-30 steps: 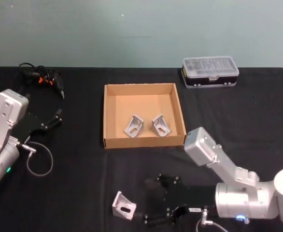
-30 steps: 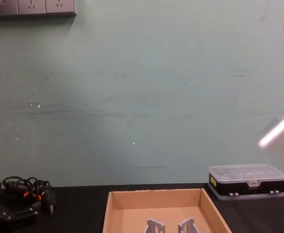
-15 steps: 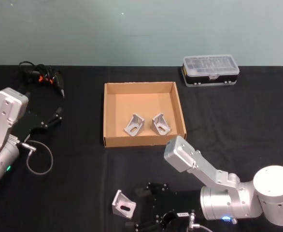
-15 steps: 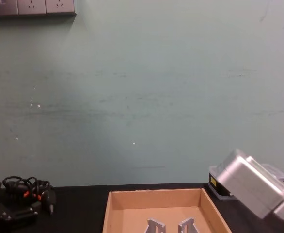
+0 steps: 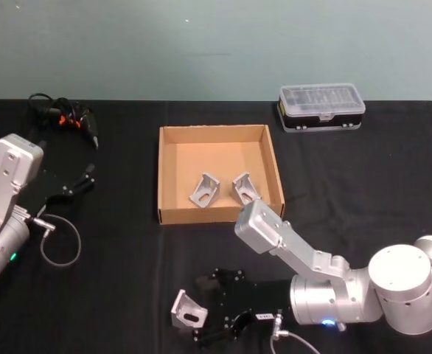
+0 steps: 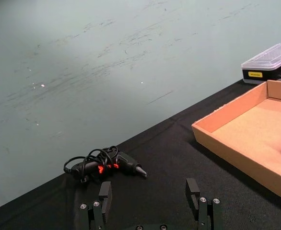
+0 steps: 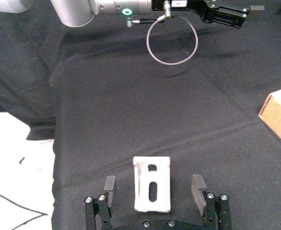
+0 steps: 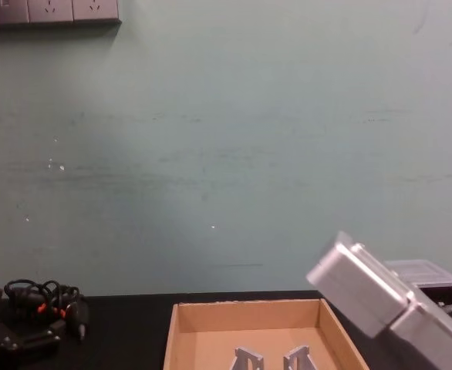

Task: Use one hand to pick up the angle iron from the table and place it into the box.

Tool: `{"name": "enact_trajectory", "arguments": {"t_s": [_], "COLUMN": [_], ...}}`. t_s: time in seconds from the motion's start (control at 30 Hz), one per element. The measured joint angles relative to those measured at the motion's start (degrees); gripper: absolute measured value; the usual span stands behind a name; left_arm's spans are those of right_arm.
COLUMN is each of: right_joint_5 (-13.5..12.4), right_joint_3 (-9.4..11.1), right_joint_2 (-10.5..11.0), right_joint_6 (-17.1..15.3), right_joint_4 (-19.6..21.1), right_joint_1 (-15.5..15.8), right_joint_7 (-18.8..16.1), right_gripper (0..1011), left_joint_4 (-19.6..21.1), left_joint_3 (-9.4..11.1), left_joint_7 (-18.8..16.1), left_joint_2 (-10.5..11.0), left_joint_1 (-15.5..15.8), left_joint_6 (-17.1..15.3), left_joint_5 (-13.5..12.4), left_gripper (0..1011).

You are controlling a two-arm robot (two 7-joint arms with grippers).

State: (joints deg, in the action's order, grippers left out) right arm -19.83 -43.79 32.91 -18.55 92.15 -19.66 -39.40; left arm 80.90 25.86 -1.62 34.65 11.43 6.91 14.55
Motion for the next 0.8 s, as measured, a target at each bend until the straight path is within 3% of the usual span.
{"name": "enact_trajectory", "arguments": {"t_s": [0.43, 0.8], "right_joint_5": [1.4, 2.0], "right_joint_3": [-2.2, -2.8], "right_joint_2": [-2.5, -3.9], "right_joint_6": [0.2, 0.4], "right_joint_4": [-2.4, -4.2], "right_joint_1": [-2.2, -3.1], "right_joint_7": [-0.7, -0.6], "right_gripper": [1002, 1002], "left_joint_4": [0.0, 0.0], "left_joint_3": [0.0, 0.0], "left_joint_7": [0.0, 0.0], "left_joint_2": [0.0, 0.0], "left_joint_1": [0.0, 0.0], "left_joint_6": [0.0, 0.0], "left_joint_5": [0.0, 0.0], "left_gripper": [1011, 1011]}}
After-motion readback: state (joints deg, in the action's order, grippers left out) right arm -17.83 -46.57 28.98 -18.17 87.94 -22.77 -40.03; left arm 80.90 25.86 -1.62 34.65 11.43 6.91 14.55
